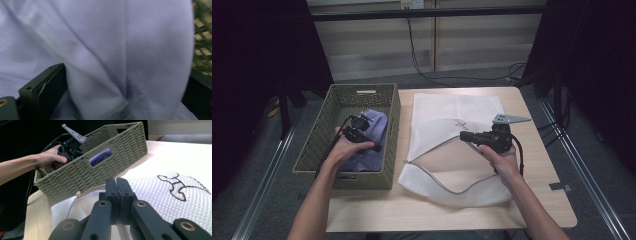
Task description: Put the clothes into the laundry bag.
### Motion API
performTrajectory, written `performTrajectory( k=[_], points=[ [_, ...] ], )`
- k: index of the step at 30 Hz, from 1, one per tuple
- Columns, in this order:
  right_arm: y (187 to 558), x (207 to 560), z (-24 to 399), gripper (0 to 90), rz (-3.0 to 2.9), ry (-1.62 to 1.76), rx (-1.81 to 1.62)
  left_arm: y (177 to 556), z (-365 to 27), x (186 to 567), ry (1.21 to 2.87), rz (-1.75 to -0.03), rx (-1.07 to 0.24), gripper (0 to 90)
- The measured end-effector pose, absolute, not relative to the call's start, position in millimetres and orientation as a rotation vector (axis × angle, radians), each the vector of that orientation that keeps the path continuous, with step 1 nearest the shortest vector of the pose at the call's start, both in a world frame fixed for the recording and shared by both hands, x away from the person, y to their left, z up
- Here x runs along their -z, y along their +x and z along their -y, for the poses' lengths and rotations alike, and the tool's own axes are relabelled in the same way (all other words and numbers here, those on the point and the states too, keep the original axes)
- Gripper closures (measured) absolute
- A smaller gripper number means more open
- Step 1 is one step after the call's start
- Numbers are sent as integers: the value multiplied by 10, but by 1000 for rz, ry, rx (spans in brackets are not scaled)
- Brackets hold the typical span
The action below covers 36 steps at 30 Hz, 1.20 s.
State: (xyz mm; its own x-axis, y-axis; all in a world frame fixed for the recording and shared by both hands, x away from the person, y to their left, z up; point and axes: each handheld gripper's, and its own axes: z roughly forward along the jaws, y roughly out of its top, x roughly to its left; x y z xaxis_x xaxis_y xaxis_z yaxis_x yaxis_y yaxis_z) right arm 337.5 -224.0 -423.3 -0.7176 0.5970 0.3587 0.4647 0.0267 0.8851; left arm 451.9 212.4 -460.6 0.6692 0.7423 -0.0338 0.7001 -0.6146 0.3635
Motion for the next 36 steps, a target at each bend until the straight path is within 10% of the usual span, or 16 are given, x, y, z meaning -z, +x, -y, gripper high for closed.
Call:
performTrajectory(
  k=[23,36],
  points=[
    [3374,4267,2251,887,-2170,1157,-1763,4500,-2081,4749,2667,-1044,-282,4],
    [3374,4261,2240,885,-2170,1149,-1754,4560,-2151,4606,2630,-1220,-354,494]
  ],
)
